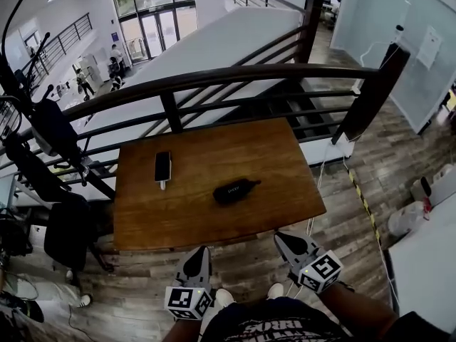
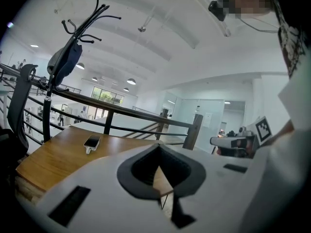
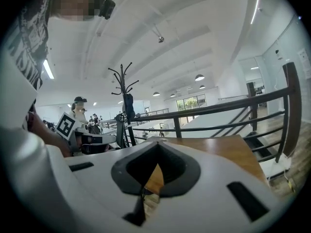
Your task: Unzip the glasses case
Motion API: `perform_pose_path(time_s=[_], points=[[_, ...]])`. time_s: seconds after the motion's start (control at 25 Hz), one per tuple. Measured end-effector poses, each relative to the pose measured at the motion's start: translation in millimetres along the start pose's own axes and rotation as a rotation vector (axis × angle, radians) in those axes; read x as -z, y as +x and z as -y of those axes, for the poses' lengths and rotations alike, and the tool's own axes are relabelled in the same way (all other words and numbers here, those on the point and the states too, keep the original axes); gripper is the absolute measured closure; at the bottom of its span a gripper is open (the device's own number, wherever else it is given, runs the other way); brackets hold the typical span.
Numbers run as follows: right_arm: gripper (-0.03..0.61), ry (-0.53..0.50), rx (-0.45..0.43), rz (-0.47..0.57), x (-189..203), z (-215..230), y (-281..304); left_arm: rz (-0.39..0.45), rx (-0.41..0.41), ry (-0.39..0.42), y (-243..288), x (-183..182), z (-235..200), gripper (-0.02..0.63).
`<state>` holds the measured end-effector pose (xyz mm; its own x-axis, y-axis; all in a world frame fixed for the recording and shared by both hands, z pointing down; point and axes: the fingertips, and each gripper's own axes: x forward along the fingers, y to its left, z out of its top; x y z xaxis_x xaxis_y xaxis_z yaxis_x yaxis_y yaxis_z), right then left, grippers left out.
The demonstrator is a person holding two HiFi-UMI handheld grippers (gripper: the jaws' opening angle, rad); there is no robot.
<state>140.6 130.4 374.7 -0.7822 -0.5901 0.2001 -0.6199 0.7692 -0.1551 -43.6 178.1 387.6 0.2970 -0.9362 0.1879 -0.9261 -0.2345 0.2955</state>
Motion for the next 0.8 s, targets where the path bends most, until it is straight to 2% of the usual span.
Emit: perform_pose_path(time_s=[0.44,0.64,0.8], points=[[0.589,-0.035,0.057,-0.043,-1.9,-15.1,40.9,-0.005,0.041,-0.013,18.0,-7.1,-55.9,0.614],[0.589,-0.034,0.056,-0.073,8.5,1.2,53.3,-0.031,0.040,-0.027,48.2,-2.1,-64.4,0.614],[0.589,-0.058,0.033,-0.084,15.3,39.2,69.1,-0.061,0.026,-0.015,96.5,5.4,-67.7,0.614]])
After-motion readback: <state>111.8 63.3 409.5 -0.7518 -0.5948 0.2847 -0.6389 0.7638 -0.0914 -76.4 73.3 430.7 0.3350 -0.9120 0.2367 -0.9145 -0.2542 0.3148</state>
